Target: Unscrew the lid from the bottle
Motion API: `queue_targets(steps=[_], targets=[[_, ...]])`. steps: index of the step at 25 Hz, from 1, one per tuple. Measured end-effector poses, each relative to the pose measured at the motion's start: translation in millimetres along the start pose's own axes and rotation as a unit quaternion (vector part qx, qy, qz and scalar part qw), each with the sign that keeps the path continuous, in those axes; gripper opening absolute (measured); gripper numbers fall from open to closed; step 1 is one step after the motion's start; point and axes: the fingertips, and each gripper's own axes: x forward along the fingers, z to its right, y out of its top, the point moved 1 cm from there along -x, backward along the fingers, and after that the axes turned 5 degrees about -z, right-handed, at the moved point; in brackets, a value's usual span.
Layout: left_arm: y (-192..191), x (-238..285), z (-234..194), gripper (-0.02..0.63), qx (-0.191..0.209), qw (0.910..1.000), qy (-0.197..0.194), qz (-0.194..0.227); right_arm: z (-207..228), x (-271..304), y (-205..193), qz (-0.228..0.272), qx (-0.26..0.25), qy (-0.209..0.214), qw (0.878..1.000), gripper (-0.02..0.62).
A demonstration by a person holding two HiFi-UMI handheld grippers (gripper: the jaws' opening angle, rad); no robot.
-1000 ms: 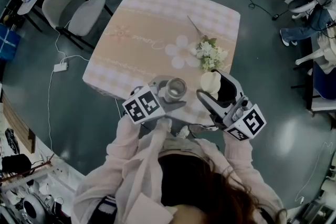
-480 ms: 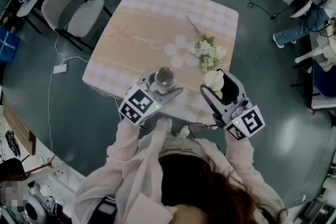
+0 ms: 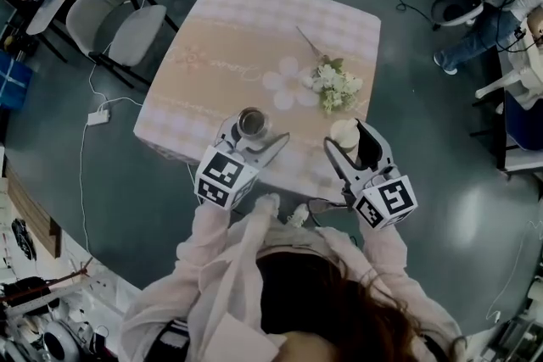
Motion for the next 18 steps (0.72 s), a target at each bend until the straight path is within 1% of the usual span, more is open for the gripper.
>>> queue_targets(steps=[4, 8, 14, 18], targets=[[-1.5, 0.2, 3.5, 0.314, -0.012, 0.9999, 0.009, 0.004, 4.5, -4.8, -12.1, -0.012, 0.016, -0.023, 1.0, 0.302], [-6.5, 5.0, 9.0, 0.314, 0.003, 0.9999, 0.007, -0.008, 5.1, -6.3, -18.7, -0.017, 0.025, -0.033, 0.999, 0.301], [-6.9, 9.7, 14.3, 0.314, 0.008, 0.9999, 0.002, -0.012, 3.9, -5.8, -23.4, -0.021, 0.032, -0.035, 0.999, 0.301], [-12.5, 12.9, 16.6, 0.314, 0.016, 0.9995, -0.002, -0.025, 6.0, -4.8, -23.1, -0.024, 0.033, -0.038, 0.998, 0.301]])
